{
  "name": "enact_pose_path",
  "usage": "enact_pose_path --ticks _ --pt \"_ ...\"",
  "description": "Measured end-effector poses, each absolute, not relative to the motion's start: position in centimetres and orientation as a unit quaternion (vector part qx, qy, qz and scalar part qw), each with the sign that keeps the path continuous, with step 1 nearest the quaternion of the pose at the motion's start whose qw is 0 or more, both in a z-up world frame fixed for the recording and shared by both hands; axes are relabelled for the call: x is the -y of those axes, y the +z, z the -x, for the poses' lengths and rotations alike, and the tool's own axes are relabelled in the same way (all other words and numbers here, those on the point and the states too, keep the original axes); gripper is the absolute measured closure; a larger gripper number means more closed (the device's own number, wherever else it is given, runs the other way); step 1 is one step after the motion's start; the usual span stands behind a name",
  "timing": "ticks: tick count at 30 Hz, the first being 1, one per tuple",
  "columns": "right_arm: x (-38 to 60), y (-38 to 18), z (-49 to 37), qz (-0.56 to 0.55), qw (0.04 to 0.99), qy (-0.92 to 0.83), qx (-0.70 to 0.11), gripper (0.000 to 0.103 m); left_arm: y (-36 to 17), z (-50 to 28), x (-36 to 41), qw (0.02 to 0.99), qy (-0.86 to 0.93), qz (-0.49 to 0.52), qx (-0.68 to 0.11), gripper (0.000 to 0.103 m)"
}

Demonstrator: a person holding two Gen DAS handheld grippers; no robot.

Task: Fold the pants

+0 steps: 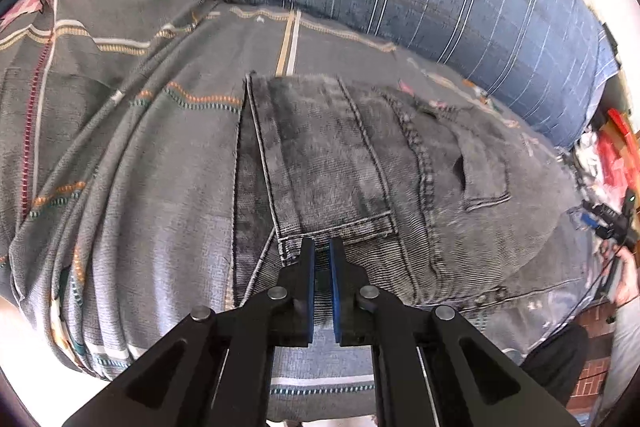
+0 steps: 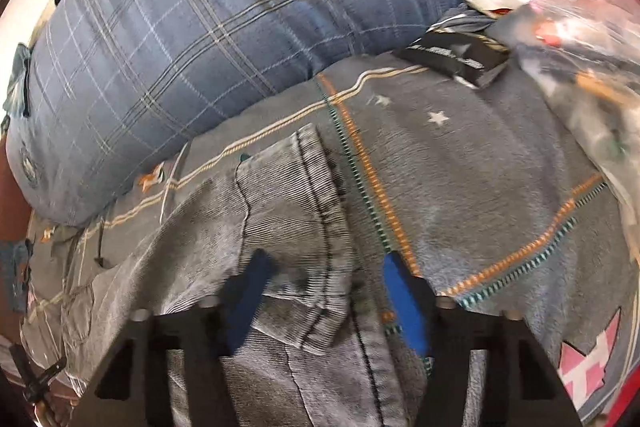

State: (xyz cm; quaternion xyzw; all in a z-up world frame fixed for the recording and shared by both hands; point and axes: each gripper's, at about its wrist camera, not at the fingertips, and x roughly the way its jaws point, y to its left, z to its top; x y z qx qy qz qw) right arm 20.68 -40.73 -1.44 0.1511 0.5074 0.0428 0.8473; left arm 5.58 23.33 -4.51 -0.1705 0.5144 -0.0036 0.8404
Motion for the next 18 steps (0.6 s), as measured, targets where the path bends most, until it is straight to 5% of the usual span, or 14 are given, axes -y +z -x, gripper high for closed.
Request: enact_pose_path --ticks 1,3,13,18 --pt "40.4 -1.4 -20.6 -0.142 0.846 0.045 -0.512 0.077 -4.7 -5.7 -23.2 0.839 -0.001 0.169 -0.516 0.097" --pt "39.8 -0.8 -20.1 -0.125 0.849 0.049 -0.512 0.088 -5.3 -6.0 -22.8 0.838 0.005 0.161 -0.522 0.097" --pt "38.4 8.4 -13.6 -0.036 0.88 0.076 -0.468 0.089 -5.3 -7.0 -22.9 0.831 -0.001 0.157 -0.534 0.097" --pt "40.6 4.9 -9.5 0.021 0.863 0.038 -0.504 0.089 -5.2 -7.5 -24.4 0.824 -0.007 0.166 -0.541 0.097"
